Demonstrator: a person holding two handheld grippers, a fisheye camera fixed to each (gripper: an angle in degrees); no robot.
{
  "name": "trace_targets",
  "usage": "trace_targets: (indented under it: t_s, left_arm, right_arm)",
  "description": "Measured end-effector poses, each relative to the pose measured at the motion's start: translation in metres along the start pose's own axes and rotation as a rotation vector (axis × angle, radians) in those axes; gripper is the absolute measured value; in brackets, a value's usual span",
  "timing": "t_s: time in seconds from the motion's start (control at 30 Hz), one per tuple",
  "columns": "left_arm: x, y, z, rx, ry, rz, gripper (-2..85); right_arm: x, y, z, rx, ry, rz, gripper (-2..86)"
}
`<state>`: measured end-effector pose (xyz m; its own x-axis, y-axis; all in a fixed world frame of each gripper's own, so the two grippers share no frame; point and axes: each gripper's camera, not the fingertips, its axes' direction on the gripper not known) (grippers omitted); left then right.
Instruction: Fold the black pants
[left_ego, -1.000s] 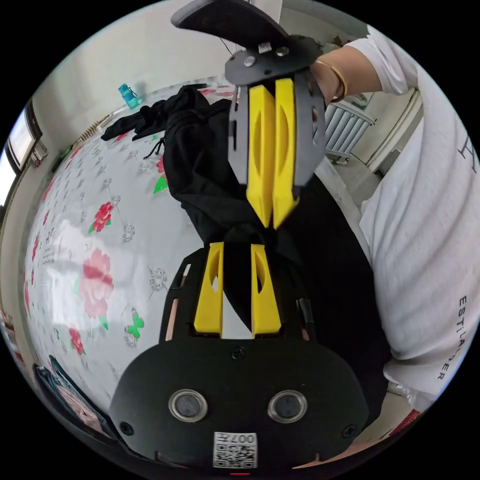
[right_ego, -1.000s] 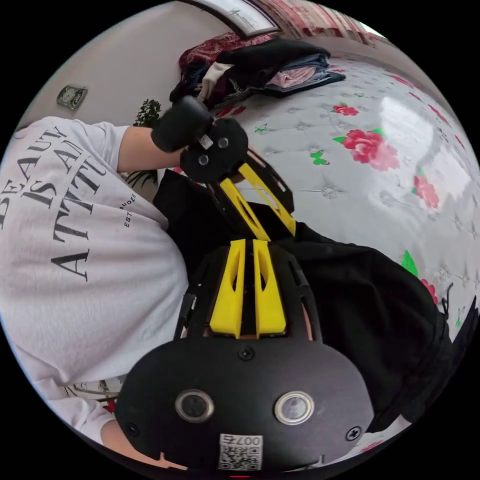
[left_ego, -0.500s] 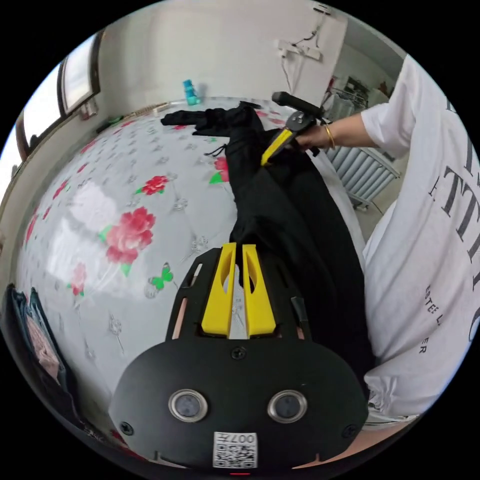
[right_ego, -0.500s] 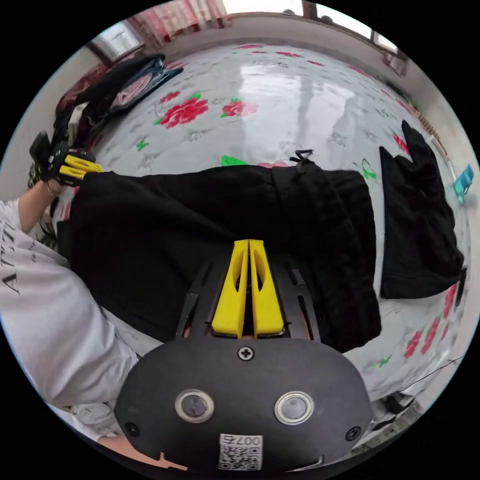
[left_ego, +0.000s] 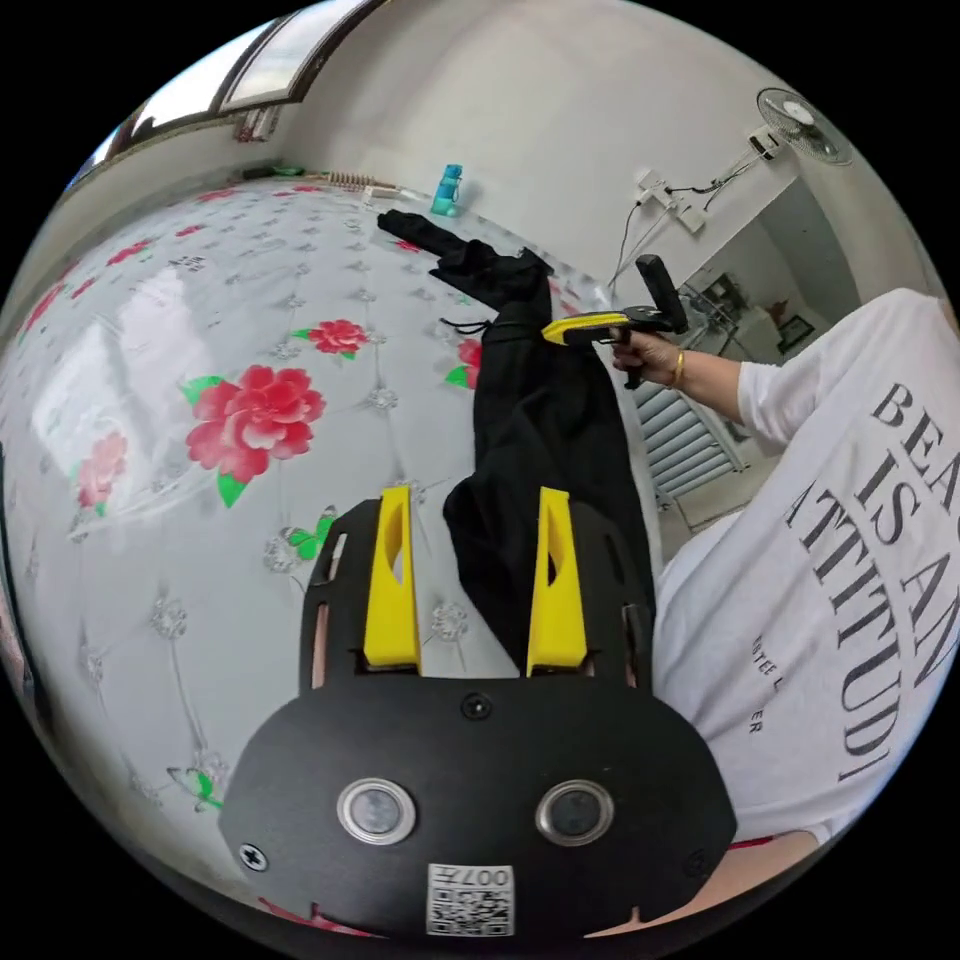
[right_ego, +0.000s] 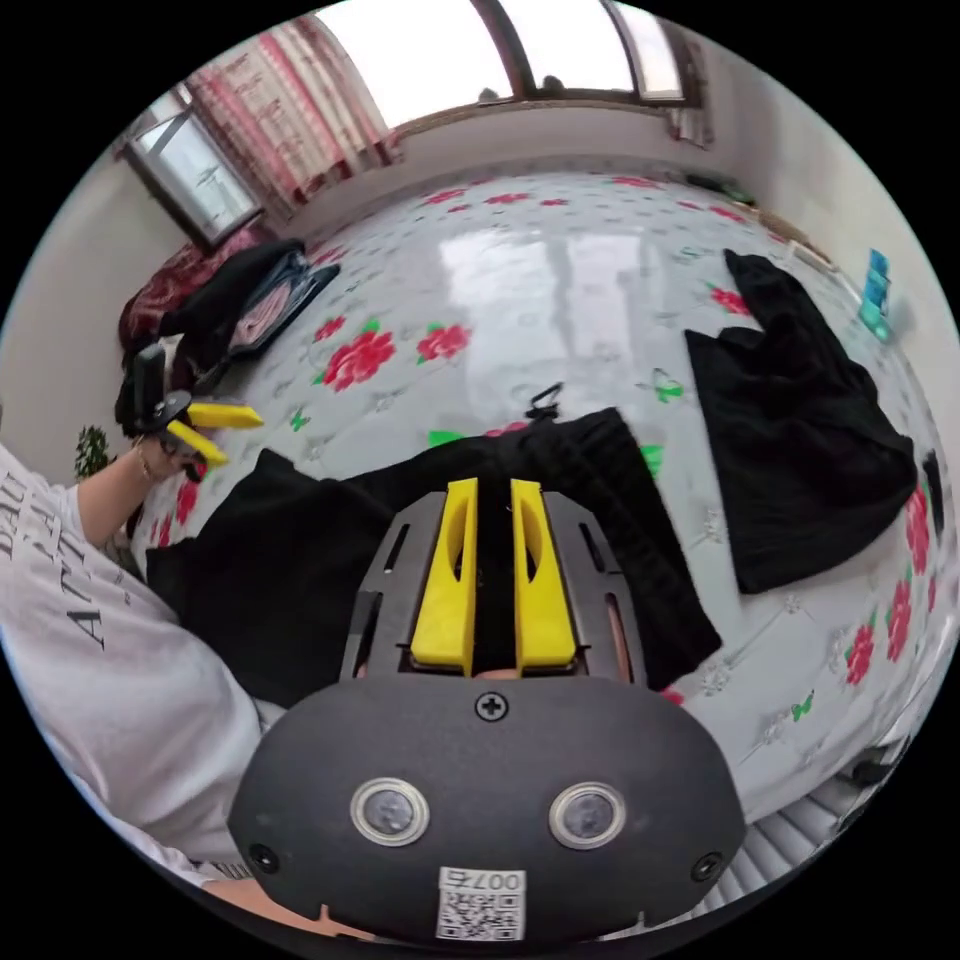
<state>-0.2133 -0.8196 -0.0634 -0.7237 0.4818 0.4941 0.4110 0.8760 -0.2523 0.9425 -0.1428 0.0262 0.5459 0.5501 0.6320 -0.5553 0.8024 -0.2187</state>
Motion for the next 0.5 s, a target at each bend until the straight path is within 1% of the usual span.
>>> trace_targets:
  t_s: [0.1,0.13,0.17,0.2,0.23,0.3,0.33,0.37,0.43,0.47,0.5]
  left_arm:
    - [-0.006,-0.024,0.039,-0.104,0.014,0.016,11.3]
    - [-0.013,-0.03,0.062,-0.204,0.0,0.015,8.2]
    - [-0.022,-0.033,0.08,-0.282,-0.044,-0.012,7.0]
    - [-0.026,-0.035,0.079,-0.259,-0.027,-0.016,6.5]
    - [-0.038,-0.038,0.078,-0.263,0.01,-0.066,5.9]
    - [-0.05,-0.036,0.071,-0.239,0.006,-0.111,5.0]
    - [-0.053,-0.032,0.068,-0.217,0.016,-0.121,4.6]
    - [-0.051,-0.028,0.063,-0.186,0.063,-0.109,4.2]
    - [-0.046,-0.021,0.051,-0.122,0.118,-0.096,4.1]
    - [-0.043,-0.016,0.039,-0.089,0.102,-0.111,4.4]
    - [-0.041,-0.013,0.033,-0.084,0.072,-0.124,4.6]
  right_arm:
    - [0.027,0.002,0.002,-0.033,-0.024,0.028,1.9]
    - [0.029,0.003,0.003,-0.038,-0.02,0.022,1.8]
    - [0.032,0.002,0.006,-0.045,-0.002,0.007,1.6]
    - [0.031,-0.001,0.009,-0.066,0.025,-0.012,1.2]
    - [0.03,-0.003,0.011,-0.088,0.047,-0.036,1.0]
    - [0.022,-0.01,0.028,-0.208,0.205,-0.158,0.4]
    - [0.022,-0.011,0.033,-0.227,0.219,-0.173,0.4]
    - [0.025,-0.013,0.036,-0.229,0.226,-0.167,0.4]
    - [0.037,-0.018,0.027,-0.23,0.164,-0.097,0.7]
    - [0.052,-0.02,0.012,-0.19,0.062,0.0,1.2]
    - [0.065,-0.013,-0.012,-0.09,-0.055,0.056,1.8]
